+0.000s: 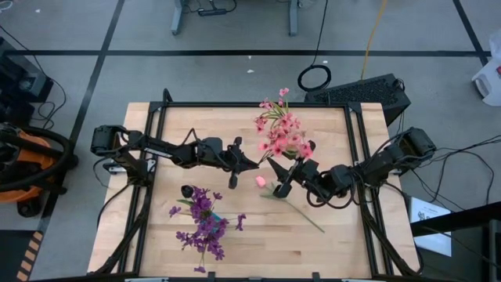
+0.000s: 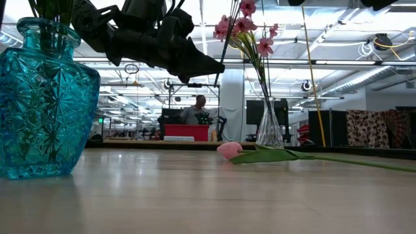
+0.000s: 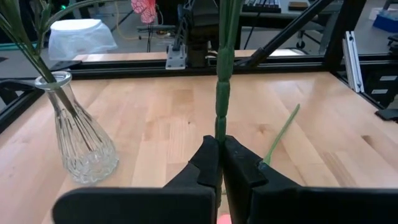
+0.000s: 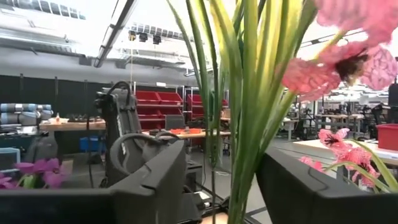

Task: Sort flowers into vase by color
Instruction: Put the pink flower into the transparent vase

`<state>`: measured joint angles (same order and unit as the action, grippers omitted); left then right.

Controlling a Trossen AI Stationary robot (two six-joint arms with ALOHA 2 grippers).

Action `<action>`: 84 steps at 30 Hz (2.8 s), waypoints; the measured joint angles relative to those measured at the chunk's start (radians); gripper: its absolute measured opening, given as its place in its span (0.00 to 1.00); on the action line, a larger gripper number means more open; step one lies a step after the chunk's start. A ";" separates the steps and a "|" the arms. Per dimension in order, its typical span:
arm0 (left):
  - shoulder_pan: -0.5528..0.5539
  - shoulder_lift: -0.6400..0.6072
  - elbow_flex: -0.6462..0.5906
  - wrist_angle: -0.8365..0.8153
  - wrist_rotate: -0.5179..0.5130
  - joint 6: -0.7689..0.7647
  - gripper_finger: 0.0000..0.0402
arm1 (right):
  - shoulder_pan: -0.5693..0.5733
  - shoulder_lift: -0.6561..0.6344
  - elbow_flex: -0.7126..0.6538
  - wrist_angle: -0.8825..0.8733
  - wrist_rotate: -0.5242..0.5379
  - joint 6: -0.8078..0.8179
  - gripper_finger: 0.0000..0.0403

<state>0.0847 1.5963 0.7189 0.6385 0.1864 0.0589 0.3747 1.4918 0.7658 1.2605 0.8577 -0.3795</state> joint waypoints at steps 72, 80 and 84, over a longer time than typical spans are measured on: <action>0.035 0.000 0.000 -0.008 -0.148 0.003 0.60 | -0.177 -0.797 -0.286 -0.624 -0.259 0.224 0.00; 0.148 0.000 0.000 0.081 -0.136 0.009 0.60 | -0.220 -0.844 -0.349 -0.523 -0.272 0.202 0.00; 0.202 0.000 0.012 0.132 -0.080 0.006 0.60 | -0.224 -0.844 -0.320 -0.536 -0.459 0.269 0.01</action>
<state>0.2871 1.5966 0.7307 0.7705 0.1059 0.0647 0.1510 0.6476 0.4458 0.7248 0.3984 -0.1108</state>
